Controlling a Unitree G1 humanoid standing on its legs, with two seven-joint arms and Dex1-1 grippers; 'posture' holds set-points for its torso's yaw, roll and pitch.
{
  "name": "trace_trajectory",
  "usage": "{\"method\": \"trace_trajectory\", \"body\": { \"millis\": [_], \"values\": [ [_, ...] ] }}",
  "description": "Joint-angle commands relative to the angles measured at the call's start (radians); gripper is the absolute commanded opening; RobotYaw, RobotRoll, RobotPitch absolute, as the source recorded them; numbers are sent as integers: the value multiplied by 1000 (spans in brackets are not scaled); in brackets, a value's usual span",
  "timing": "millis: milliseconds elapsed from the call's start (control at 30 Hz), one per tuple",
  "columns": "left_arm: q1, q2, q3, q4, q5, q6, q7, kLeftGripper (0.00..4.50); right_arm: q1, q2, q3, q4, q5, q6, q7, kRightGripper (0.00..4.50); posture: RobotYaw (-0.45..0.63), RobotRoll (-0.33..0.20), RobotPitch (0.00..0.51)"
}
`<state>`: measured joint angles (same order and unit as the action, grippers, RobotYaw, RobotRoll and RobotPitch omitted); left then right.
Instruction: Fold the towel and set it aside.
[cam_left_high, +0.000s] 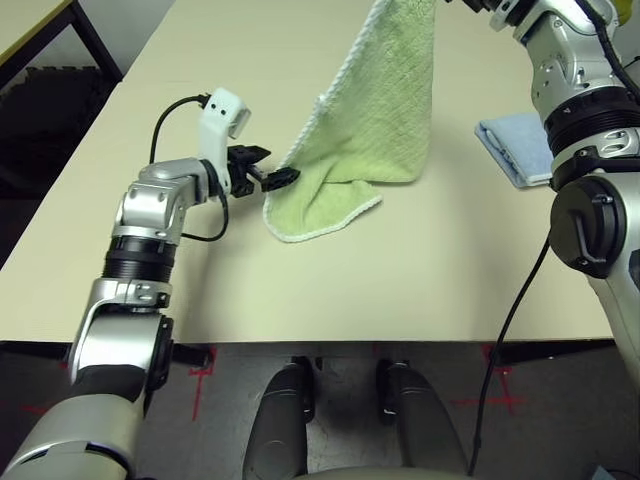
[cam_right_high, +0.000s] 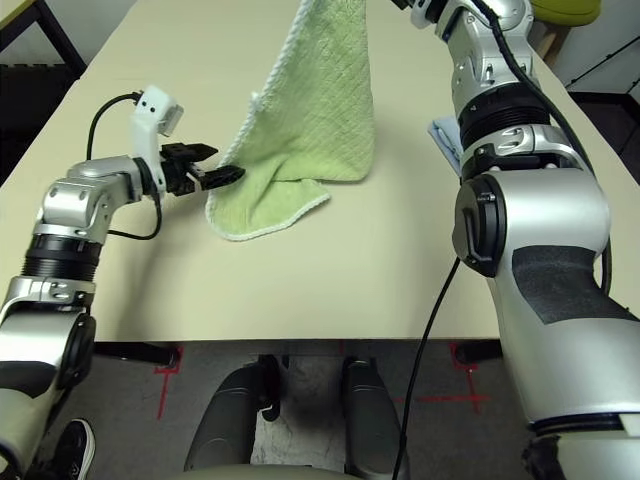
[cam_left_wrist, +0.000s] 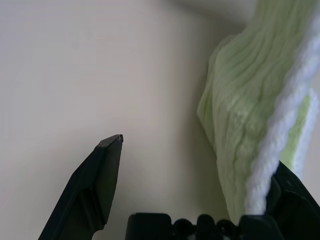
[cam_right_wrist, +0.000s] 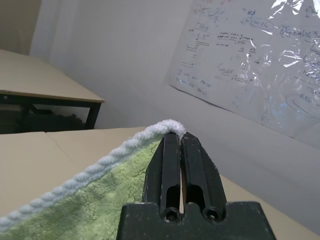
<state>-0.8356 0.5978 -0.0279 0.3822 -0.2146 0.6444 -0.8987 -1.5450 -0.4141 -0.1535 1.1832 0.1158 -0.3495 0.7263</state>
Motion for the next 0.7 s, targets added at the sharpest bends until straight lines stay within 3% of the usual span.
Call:
{"method": "trace_trajectory", "body": {
  "millis": [33, 400, 700],
  "values": [
    [16, 8, -15, 41, 31, -31, 15, 4500, -32, -28, -2, 21, -20, -19, -25, 73, 27, 0, 181],
    [-43, 3, -29, 174, 79, -134, -7, 4500, -73, -52, 0, 49, -59, -44, -75, 73, 21, 0, 178],
    [12, 112, -69, 40, 11, 6, -261, 4500, -61, -34, 1, 46, -68, -47, -97, 73, 33, 0, 185]
  ]
}}
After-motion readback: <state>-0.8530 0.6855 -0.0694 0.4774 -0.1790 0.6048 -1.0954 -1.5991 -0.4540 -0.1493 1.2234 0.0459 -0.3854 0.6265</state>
